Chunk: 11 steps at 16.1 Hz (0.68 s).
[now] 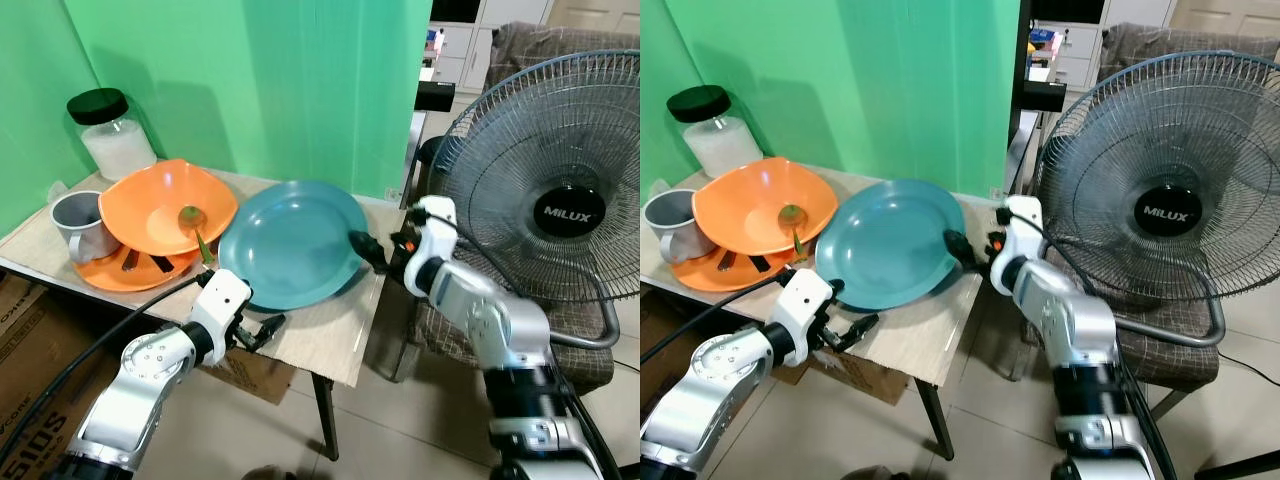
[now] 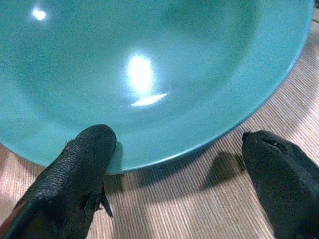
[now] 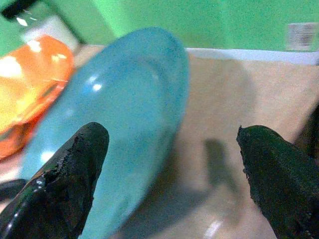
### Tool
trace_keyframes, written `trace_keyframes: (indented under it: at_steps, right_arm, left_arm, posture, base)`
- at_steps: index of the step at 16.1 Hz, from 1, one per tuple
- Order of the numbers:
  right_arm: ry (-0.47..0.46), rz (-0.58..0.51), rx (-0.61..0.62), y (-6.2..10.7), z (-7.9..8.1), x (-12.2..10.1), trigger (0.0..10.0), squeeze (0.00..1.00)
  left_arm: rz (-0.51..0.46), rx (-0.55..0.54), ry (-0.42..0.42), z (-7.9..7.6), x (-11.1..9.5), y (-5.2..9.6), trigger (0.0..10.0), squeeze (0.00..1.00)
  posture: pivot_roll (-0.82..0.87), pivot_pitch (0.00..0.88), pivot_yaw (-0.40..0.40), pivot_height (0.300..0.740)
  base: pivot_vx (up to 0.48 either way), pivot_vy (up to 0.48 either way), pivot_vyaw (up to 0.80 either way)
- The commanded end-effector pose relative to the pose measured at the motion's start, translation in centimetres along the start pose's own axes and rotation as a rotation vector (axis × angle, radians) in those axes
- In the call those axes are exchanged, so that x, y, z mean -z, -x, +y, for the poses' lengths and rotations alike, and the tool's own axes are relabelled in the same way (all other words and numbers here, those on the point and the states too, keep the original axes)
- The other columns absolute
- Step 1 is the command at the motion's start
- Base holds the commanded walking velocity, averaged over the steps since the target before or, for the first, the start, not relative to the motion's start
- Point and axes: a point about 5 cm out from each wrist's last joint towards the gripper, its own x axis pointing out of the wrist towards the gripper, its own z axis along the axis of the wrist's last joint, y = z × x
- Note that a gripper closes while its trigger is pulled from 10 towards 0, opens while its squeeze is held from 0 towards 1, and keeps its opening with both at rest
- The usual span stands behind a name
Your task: Setting the table
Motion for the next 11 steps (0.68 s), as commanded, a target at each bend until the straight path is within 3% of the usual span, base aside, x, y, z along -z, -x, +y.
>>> trace_keyframes:
  at_steps: [1, 5, 6, 7, 11]
  right_arm:
    - [-0.054, 0.037, -0.061, -0.4, 0.7, 0.0, 10.0, 0.00]
    - [-0.130, 0.132, -0.083, -1.3, 1.7, 1.4, 10.0, 0.00]
    - [-0.149, 0.141, -0.088, -1.5, 1.9, 1.5, 7.3, 0.00]
    - [-0.200, 0.146, -0.109, -1.9, 2.5, 1.8, 0.0, 0.00]
    - [-0.268, 0.121, -0.144, -2.3, 3.1, 1.8, 0.0, 0.00]
  left_arm:
    - [0.037, 0.019, -0.002, -0.3, 0.8, 0.1, 10.0, 0.00]
    - [0.033, 0.032, 0.000, -0.6, 1.0, 0.2, 10.0, 0.00]
    - [0.033, 0.033, -0.001, -0.6, 1.0, 0.2, 10.0, 0.00]
    - [0.030, 0.034, -0.002, -0.6, 1.0, 0.2, 10.0, 0.00]
    - [0.027, 0.035, -0.006, -0.5, 0.9, 0.2, 10.0, 0.00]
  posture:
    - [0.09, 0.000, 0.066, 0.740]
    - [0.09, 0.000, 0.068, 0.740]
    - [0.09, 0.000, 0.068, 0.740]
    - [0.09, 0.000, 0.067, 0.740]
    - [0.09, 0.000, 0.070, 0.740]
  base:
    - [0.000, 0.000, 0.00]
    - [0.000, 0.000, 0.00]
    - [0.000, 0.000, 0.00]
    - [0.000, 0.000, 0.00]
    - [0.000, 0.000, 0.00]
